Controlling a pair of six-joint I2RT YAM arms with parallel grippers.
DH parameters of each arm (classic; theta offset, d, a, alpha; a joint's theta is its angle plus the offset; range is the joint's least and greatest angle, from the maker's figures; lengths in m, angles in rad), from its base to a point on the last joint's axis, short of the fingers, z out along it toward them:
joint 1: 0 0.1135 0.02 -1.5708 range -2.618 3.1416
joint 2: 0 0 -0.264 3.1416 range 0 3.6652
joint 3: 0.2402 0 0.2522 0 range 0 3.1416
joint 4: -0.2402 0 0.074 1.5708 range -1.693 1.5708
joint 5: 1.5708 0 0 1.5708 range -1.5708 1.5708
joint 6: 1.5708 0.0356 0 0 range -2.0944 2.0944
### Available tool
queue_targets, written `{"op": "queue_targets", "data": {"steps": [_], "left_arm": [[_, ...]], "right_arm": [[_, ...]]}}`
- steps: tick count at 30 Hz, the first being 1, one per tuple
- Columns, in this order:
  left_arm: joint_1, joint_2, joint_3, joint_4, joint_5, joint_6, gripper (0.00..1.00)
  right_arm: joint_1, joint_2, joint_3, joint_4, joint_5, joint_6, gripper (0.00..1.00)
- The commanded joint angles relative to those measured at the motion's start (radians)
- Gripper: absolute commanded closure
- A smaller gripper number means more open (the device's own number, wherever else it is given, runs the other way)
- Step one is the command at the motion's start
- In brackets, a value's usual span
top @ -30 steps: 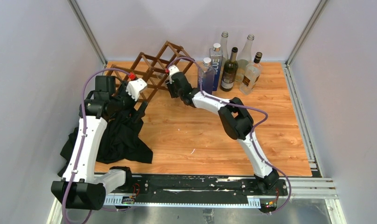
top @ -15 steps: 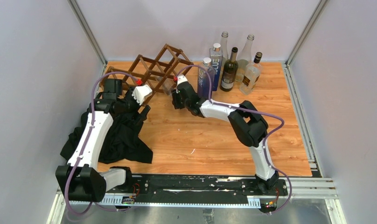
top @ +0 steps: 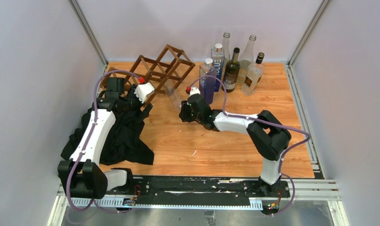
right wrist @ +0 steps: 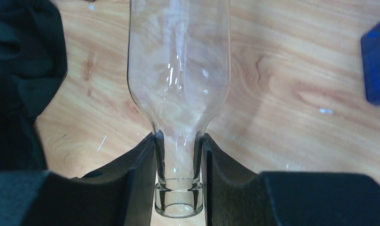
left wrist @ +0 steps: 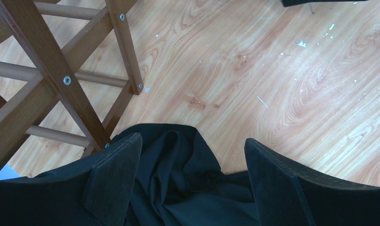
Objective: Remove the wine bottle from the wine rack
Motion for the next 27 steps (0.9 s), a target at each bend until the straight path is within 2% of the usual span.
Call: {"op": "queue_targets", "data": {"steps": [1, 11, 16, 20, 24, 27], "left_arm": [[-0.007, 0.001, -0.004, 0.024, 0.018, 0.036, 0.15], [-0.05, -0.044, -0.016, 0.023, 0.007, 0.114, 0.14], [-0.079, -0.075, -0.045, 0.021, 0.006, 0.18, 0.13], [-0.137, -0.101, -0.079, 0.013, 0.02, 0.253, 0.1], [-0.211, -0.147, -0.148, 0.008, 0.069, 0.34, 0.01], [-0.279, -0.187, -0.215, 0.01, 0.091, 0.39, 0.0]], "right_arm": [[0.034, -0.109, -0.088, 0.048, -0.038, 0.075, 1.0], [0.054, -0.302, -0.258, 0.051, -0.04, 0.107, 1.0], [0.054, -0.383, -0.301, 0.003, -0.098, 0.113, 1.0], [0.055, -0.441, -0.317, -0.046, -0.146, 0.1, 1.0], [0.057, -0.481, -0.313, -0.109, -0.222, 0.078, 1.0], [0.075, -0.532, -0.332, -0.132, -0.238, 0.034, 1.0]]}}
